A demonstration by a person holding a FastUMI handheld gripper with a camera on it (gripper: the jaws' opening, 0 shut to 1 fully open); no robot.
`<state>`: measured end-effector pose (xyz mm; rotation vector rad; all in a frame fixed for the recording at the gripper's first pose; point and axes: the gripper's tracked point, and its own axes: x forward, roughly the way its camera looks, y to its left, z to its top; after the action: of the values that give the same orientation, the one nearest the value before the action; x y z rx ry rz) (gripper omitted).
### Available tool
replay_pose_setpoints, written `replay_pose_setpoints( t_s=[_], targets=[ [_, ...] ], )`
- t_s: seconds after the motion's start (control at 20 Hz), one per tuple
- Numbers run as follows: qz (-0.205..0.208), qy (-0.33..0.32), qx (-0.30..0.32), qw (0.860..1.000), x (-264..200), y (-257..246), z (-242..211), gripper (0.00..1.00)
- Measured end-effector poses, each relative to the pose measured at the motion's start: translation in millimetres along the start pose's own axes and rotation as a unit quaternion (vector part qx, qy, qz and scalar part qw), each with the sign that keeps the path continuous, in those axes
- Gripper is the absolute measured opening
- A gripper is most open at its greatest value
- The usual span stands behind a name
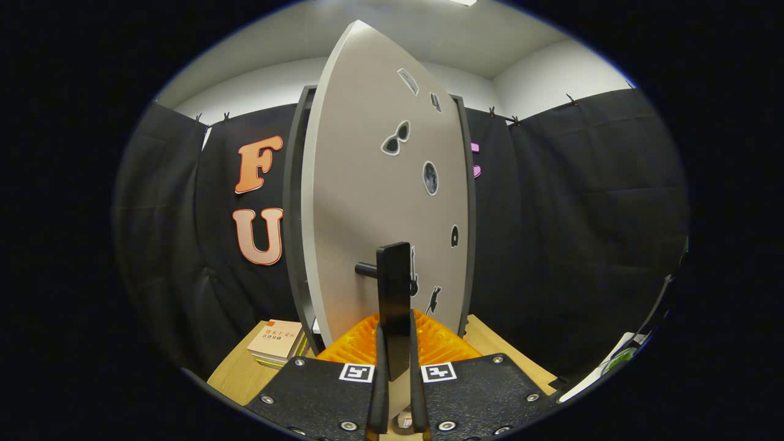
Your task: Open the shoe cabinet door, grab the shoes and put them into the shoe cabinet, then close the shoe cabinet door.
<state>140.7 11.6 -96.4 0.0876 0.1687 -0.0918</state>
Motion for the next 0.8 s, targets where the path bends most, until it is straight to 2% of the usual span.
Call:
replay_pose_setpoints(
  t_s=[0.2, 0.45, 0.8],
  targets=[
    [0.004, 0.006, 0.013, 1.0, -11.7, -41.9, -2.1, 0.13],
    [0.04, 0.001, 0.009, 0.999, -18.2, -81.1, -3.5, 0.12],
    [0.122, 0.012, 0.026, 0.992, -18.6, -150.8, -8.4, 0.12]
  ],
)
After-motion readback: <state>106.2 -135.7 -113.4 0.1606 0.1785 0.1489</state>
